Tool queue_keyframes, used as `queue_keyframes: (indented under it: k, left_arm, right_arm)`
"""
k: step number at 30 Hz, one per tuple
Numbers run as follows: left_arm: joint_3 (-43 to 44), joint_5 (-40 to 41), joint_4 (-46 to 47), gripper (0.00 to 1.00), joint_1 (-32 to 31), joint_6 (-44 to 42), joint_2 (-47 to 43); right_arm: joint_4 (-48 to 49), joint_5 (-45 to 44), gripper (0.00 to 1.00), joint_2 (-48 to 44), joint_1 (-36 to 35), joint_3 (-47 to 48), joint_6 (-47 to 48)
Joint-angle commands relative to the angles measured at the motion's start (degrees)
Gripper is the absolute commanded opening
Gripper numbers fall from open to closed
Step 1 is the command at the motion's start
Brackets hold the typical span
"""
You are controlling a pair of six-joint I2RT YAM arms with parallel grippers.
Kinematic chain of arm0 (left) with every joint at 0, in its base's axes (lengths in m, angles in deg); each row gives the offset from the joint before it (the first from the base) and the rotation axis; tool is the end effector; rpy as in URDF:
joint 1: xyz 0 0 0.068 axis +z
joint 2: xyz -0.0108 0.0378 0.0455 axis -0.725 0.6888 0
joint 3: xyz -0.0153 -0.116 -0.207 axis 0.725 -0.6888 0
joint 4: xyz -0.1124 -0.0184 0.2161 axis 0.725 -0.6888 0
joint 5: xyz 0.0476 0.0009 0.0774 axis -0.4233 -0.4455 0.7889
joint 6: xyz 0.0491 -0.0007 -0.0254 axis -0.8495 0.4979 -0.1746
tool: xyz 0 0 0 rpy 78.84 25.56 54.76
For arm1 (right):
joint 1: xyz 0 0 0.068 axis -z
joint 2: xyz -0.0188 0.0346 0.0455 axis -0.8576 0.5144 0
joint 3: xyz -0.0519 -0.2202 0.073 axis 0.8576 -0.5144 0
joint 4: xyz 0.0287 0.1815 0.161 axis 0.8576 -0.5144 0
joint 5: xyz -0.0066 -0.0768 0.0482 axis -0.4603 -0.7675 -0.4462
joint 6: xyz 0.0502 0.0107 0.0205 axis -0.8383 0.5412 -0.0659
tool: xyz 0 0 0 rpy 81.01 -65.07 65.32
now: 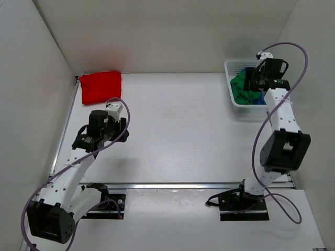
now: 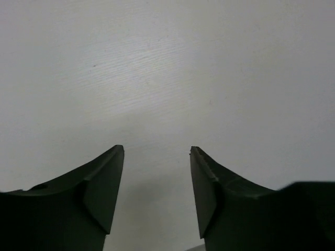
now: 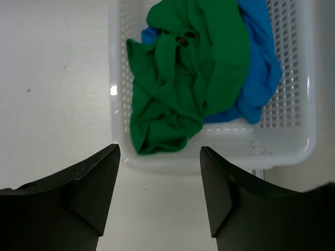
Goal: Fold and stack the t-shirts
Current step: Grab crumpled tshirt from bin with the right arm, then move the tshirt to the center of the board
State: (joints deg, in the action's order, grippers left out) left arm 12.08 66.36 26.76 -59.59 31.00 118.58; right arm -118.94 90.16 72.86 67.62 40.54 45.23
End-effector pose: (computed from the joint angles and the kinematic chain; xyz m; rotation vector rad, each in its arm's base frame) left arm 0.1931 -0.0499 0.2471 0.2531 2.2978 -0.2940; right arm 0.3445 -0.0490 0.3223 -0.0032 2.1761 -0.0663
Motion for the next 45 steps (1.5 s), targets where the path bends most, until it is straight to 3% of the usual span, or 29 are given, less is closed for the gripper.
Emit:
queue_keyframes:
  k: [1,3,5,10,11,12,13,15,18,20,22,23,25,28,30,34,38,43,45]
  left_arm:
    - [0.4,-1.83,6.82,0.67,0.99,-1.54,1.69]
    - [0.66,-0.43,8.31,0.73,0.56,-1.9,2.75]
    - [1.28,1.32,8.75,0.85,0.38,-2.78,4.76]
    - [2.77,3.8,8.93,0.92,-0.76,-3.31,7.93]
    - [2.6,2.67,9.8,0.9,-0.59,-2.61,8.9]
    - [2.42,1.7,10.16,0.9,-0.15,-1.74,8.82]
    - [2.25,0.9,10.16,0.87,0.72,-1.47,8.9]
    - [1.9,-0.33,10.86,0.83,0.73,-0.24,8.21]
    - [1.72,-1.65,10.87,0.6,0.47,0.73,7.24]
    - [1.11,-3.14,10.87,0.36,0.38,1.87,6.27]
    - [0.67,-4.19,10.95,0.39,0.73,3.97,4.25]
    - [0.06,-5.59,11.21,0.45,1.08,4.33,3.81]
    - [-1.52,-7.62,11.57,0.42,0.91,6.18,0.4]
    - [-3.29,-4.22,11.83,0.36,-1.02,8.82,-5.06]
    - [-5.74,-1.05,11.74,0.31,-2.34,11.53,-9.27]
    - [-8.38,-1.65,12.19,0.3,-0.23,14.7,-14.99]
    - [-8.39,-1.21,11.57,0.31,-0.15,15.93,-17.28]
    - [-4.7,0.54,9.99,0.34,0.73,17.08,-17.9]
    - [-3.38,1.94,9.46,0.38,0.73,17.17,-17.99]
  right_arm:
    - [4.35,-0.6,0.61,8.59,1.79,8.07,0.04]
    - [3.13,-1.82,0.67,14.67,1.97,12.84,0.05]
    - [3.21,-2.36,0.79,21.07,1.97,17.4,-0.13]
    - [-1.69,-3.06,0.85,35.06,2.14,29.42,-1.54]
    - [-8.67,-4.11,0.7,44.13,2.14,41.03,-1.62]
    - [-8.31,-3.51,0.44,44.05,2.06,41.15,-2.84]
    - [-8.04,-2.63,0.0,42.57,2.75,39.23,-3.81]
    - [-8.83,-3.32,0.0,39.14,3.2,39.48,-6.11]
    - [-6.56,-5.69,0.0,31.08,2.5,40.53,-5.93]
    - [-3.83,-6.75,0.0,24.75,1.71,40.27,-4.79]
    - [-0.5,-4.83,0.0,17.35,1.79,38.61,-8.19]
    - [0.56,-4.73,0.01,12.37,2.31,36.6,-8.91]
    - [6.52,0.07,0.0,3.03,2.85,31.6,-12.68]
    - [12.0,6.34,0.0,-9.63,4.34,25.59,-17.97]
    - [10.42,1.45,0.0,-17.09,-2.03,24.11,-14.05]
    - [12.78,-0.08,0.01,-26.69,-16.63,14.62,-13.04]
    - [12.79,4.04,0.0,-28.82,-23.51,7.15,-14.72]
    - [7.08,3.53,0.0,-17.77,-40.26,8.54,-12.0]
    - [5.94,7.45,0.01,-12.77,-43.38,8.63,-13.3]
